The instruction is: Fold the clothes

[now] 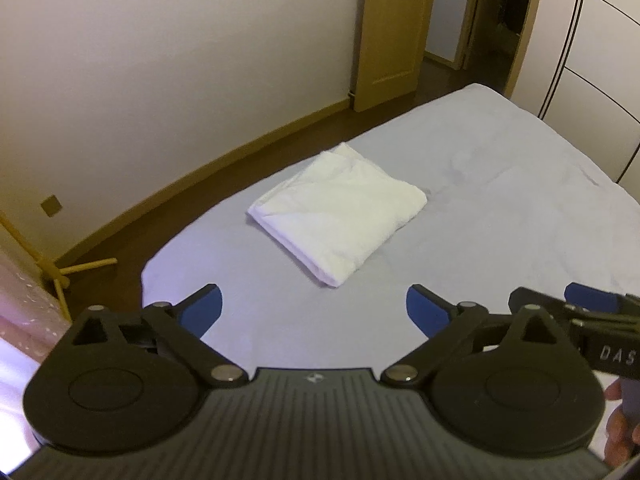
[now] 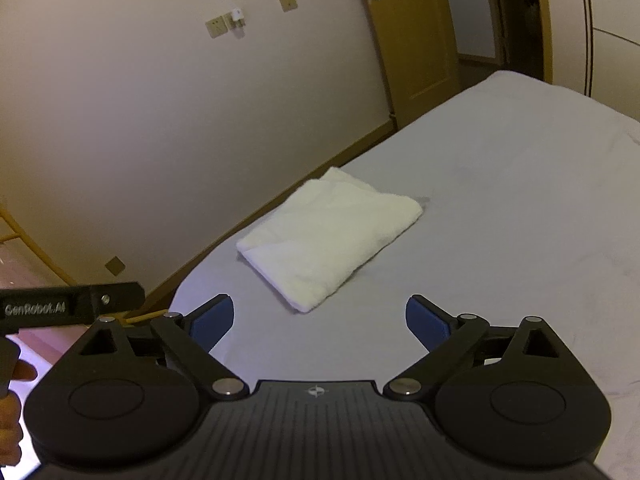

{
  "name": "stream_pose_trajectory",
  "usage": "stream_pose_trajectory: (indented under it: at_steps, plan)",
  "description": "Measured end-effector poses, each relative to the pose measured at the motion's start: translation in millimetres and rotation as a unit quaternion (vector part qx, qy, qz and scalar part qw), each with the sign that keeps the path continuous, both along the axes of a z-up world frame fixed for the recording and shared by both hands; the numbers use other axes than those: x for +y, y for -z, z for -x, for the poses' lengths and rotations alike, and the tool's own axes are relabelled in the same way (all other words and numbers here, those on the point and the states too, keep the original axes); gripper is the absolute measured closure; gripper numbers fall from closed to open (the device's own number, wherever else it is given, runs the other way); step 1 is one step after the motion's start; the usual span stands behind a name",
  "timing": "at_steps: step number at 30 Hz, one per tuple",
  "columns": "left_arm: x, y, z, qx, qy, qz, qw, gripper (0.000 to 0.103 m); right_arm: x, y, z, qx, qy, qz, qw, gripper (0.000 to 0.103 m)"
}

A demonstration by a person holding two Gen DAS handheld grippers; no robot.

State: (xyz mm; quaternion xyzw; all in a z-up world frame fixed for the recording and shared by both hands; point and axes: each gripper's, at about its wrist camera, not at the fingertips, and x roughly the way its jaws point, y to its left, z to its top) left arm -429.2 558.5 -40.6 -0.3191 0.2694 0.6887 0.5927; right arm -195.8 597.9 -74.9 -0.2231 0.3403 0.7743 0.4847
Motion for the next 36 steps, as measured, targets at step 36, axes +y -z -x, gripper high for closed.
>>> stream_pose_trajectory:
  at_steps: [36]
  plan:
    - [-23.9,-21.2,-48.7,0.066,-0.035,-0.007,0.9972,0.001,-16.7,-35.3,-18.6,-0.052,-0.018,-0.065,0.996,0.0]
